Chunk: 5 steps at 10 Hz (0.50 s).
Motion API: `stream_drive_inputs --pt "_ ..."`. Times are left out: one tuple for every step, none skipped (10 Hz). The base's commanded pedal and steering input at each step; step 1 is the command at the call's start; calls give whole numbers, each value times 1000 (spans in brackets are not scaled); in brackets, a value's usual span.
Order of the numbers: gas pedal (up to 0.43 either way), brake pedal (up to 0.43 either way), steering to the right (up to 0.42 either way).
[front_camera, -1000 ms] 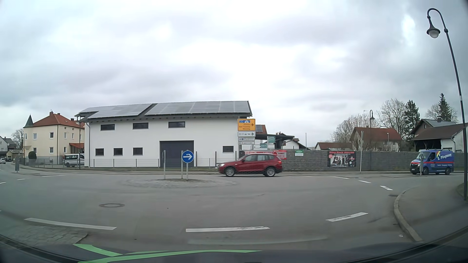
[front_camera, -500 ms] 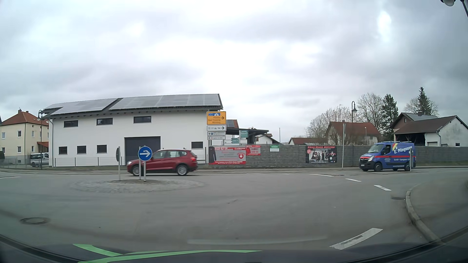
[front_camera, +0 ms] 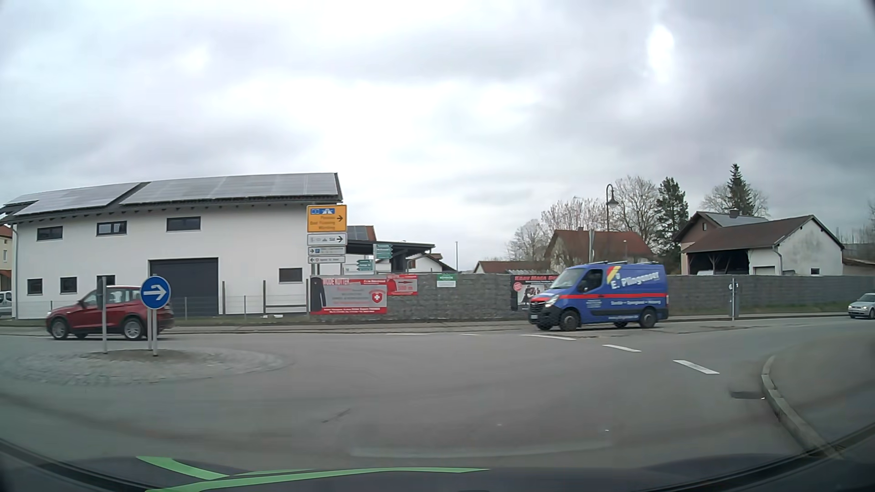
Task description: Follow the waypoints while adhering to traffic rules and regulations
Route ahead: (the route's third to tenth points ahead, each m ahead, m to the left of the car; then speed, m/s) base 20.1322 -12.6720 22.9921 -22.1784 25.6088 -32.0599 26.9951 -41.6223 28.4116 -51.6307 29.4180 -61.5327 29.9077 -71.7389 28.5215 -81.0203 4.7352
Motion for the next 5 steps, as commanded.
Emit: stream_drive_inputs --pt "0 0 249" --pt "0 0 249" --pt "0 0 249" --pt "0 0 249" --pt "0 0 249"
